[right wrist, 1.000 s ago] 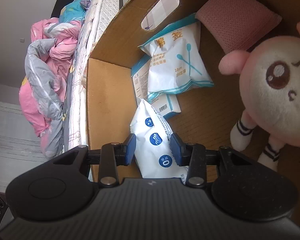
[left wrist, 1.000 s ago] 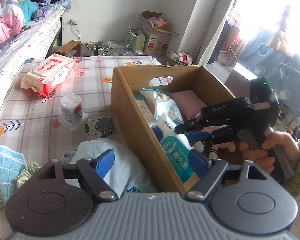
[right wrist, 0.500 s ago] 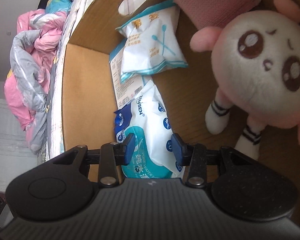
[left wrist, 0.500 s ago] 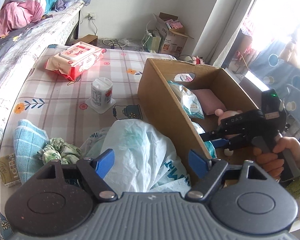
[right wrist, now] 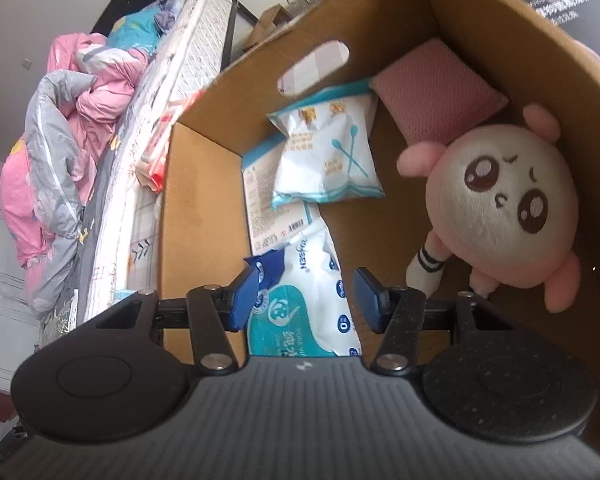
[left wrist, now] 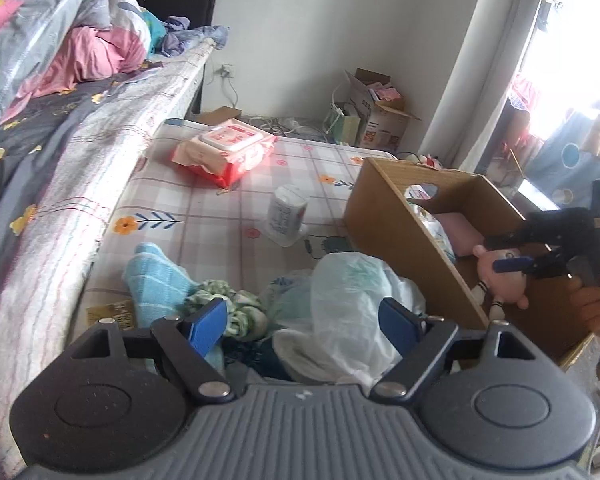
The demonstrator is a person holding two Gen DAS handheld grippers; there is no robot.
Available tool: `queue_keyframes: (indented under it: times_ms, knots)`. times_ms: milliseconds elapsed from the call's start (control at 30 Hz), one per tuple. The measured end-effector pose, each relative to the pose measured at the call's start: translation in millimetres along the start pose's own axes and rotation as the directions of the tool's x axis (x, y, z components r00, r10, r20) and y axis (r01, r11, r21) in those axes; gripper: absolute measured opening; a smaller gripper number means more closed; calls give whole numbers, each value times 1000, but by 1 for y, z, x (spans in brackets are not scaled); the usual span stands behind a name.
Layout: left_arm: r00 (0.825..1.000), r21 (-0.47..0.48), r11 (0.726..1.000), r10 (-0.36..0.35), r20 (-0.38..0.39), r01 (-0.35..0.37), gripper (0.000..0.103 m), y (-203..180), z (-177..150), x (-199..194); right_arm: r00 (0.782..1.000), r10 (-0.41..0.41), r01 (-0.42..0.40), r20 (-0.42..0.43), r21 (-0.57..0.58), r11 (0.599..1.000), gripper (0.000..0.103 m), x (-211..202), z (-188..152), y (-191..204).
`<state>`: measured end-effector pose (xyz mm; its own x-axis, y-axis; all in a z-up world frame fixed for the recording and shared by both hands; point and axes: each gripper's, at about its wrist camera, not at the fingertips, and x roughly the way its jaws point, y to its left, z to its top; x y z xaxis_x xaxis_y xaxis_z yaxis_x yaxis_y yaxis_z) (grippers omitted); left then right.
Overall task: Organize soft objects
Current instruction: 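Move the right tool back over the pile toward the blue checked towel, then close the right tool on the blue checked towel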
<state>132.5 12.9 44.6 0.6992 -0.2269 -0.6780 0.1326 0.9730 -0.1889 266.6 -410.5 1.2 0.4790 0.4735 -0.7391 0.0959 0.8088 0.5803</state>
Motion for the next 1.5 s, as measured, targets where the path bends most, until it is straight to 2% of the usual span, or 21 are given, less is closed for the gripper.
queue_keyframes:
  times_ms: [133,200,267,400,467,533,633,767,867,933,1033,1133,1200,1267,1333,1400,1433,1500]
  knots:
    - [997,-3,997,75,15,-75,84,21,-9,-13,994,102,-101,26,-50,994,56,-22,-3,36]
    - [995,-5,995,100,16,-100,84,29,-14,-14,989,151,-151,2,-85,985,58,-21,-9,61]
    - [994,-11,994,105,11,-105,83,37,-18,-13,977,203,-209,-60,-110,972,58,-11,-18,88]
    - [995,-25,995,98,-7,-98,80,49,-21,-3,931,291,-321,-219,-115,940,59,22,-42,144]
    - [995,-15,995,99,-23,-100,73,54,-23,7,903,316,-361,-291,-113,926,58,40,-56,173]
    - [992,-8,993,116,-53,-117,70,61,-23,22,872,331,-386,-360,-92,918,58,63,-70,197]
    - [986,6,991,136,-101,-136,69,70,-22,43,836,318,-378,-447,-50,924,58,97,-88,224]
    - [978,28,989,149,-145,-147,65,78,-22,64,816,249,-308,-521,-28,951,58,142,-101,244]
    - [976,9,991,136,-172,-136,60,85,-22,74,825,184,-242,-535,-39,970,58,168,-106,249]
    - [977,-5,993,118,-177,-121,60,88,-21,77,848,118,-178,-517,-67,982,59,183,-102,250]
    - [978,-8,995,100,-185,-103,60,89,-19,82,861,74,-129,-503,-74,989,60,197,-97,249]
    - [973,-16,995,94,-212,-100,59,89,-18,92,859,73,-122,-506,-64,990,63,211,-96,249]
    - [971,-36,995,86,-222,-96,54,91,-18,96,855,69,-119,-514,-65,991,65,218,-99,249]
    - [974,-48,995,74,-215,-87,41,91,-17,97,847,72,-121,-526,-59,991,65,226,-103,248]
    - [977,-53,996,62,-204,-74,34,90,-16,96,843,89,-132,-530,-44,990,65,232,-107,248]
    - [980,-50,997,54,-189,-64,32,90,-16,94,849,105,-148,-518,-43,988,66,231,-108,249]
    - [982,-49,997,47,-180,-57,31,89,-16,92,855,108,-151,-507,-44,988,64,229,-107,249]
    - [985,-45,998,39,-166,-47,30,88,-17,87,864,115,-160,-491,-51,986,49,224,-106,247]
